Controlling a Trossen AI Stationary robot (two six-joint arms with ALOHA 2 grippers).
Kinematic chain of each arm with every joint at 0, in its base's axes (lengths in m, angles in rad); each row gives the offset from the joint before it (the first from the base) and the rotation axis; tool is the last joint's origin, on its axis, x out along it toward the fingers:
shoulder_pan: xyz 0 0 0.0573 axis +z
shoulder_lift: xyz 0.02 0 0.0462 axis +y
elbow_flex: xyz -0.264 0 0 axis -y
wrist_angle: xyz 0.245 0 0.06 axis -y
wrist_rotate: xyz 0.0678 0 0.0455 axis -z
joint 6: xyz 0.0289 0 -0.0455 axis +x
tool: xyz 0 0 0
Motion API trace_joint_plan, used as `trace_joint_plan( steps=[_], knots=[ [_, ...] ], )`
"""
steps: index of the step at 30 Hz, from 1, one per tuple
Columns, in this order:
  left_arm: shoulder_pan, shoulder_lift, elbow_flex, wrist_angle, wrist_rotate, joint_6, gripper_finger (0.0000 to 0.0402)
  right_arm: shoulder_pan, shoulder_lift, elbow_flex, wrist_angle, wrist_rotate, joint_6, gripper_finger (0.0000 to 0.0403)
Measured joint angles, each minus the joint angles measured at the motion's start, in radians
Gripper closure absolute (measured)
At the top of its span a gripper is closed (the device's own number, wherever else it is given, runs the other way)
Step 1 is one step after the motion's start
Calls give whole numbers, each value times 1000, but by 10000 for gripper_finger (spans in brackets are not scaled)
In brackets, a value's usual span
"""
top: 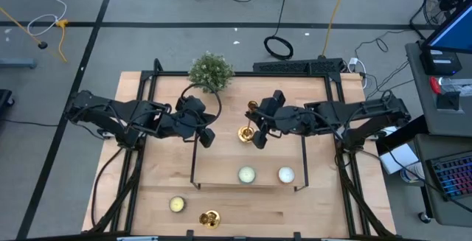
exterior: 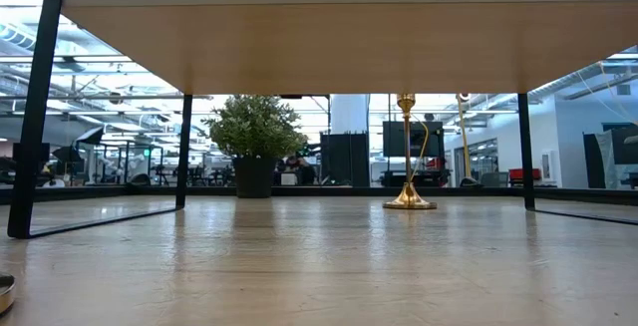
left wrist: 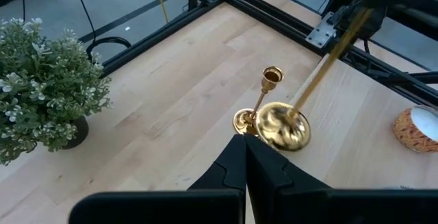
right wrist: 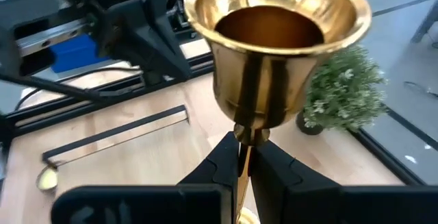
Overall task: Pick & Place candle stick holders
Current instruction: Put the top left candle holder on the shelf
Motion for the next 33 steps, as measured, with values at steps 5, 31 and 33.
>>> trace_joint_plan(
  steps=[5, 31, 33],
  knots=[
    [0, 0, 0, 0, 0, 6, 401, 9, 0, 0, -3, 22, 32, 385],
    [-1, 0, 0, -1, 0, 8, 401, 16, 57, 0, -8, -23, 84, 385],
    [-1, 0, 0, -1, 0, 7, 401, 16, 57, 0, -8, -22, 83, 385]
  ],
)
